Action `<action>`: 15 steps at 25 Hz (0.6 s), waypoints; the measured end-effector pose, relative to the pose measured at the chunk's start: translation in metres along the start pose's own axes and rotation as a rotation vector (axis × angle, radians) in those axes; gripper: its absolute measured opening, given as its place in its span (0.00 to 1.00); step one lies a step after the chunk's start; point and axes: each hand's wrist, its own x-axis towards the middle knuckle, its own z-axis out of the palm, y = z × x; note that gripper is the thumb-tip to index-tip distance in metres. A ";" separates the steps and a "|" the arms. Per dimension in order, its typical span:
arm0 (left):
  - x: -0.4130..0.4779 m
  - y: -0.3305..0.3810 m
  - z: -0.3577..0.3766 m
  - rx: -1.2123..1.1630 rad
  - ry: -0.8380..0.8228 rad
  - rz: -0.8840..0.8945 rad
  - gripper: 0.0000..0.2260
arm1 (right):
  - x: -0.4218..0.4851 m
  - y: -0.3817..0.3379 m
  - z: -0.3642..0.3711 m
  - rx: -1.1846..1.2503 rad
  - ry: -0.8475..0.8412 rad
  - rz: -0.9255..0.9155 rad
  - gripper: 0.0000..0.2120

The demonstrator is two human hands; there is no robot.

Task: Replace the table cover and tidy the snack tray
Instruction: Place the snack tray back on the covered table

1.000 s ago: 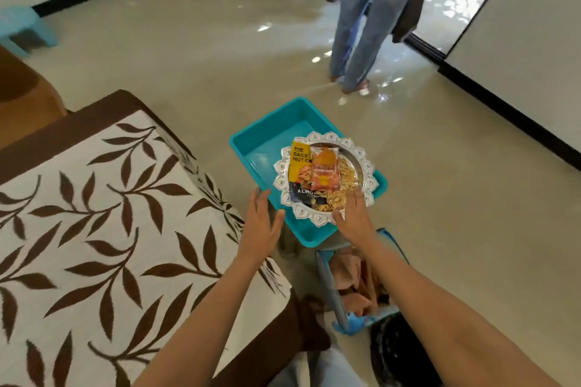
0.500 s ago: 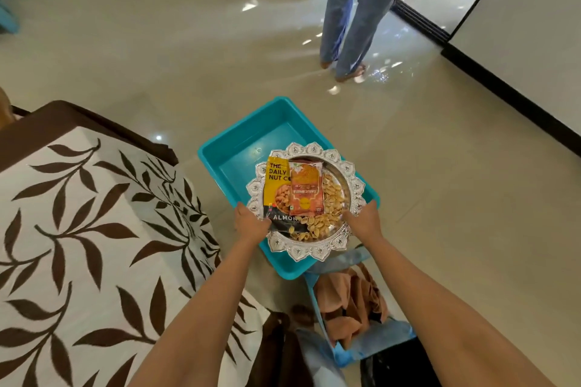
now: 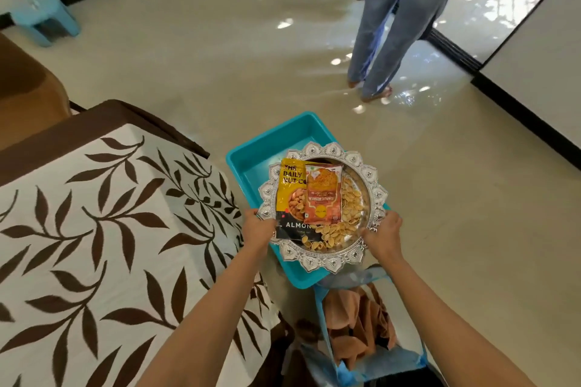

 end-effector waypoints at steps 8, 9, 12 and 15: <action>-0.056 0.047 -0.127 -0.007 0.281 0.225 0.18 | -0.031 -0.170 -0.035 -0.077 -0.101 -0.276 0.31; -0.065 0.046 -0.153 -0.043 0.327 0.234 0.17 | -0.040 -0.197 -0.031 -0.102 -0.120 -0.314 0.30; -0.089 0.038 -0.229 -0.112 0.454 0.246 0.17 | -0.068 -0.266 -0.010 -0.219 -0.172 -0.426 0.31; -0.111 0.005 -0.308 -0.182 0.561 0.206 0.14 | -0.115 -0.320 0.033 -0.294 -0.248 -0.520 0.34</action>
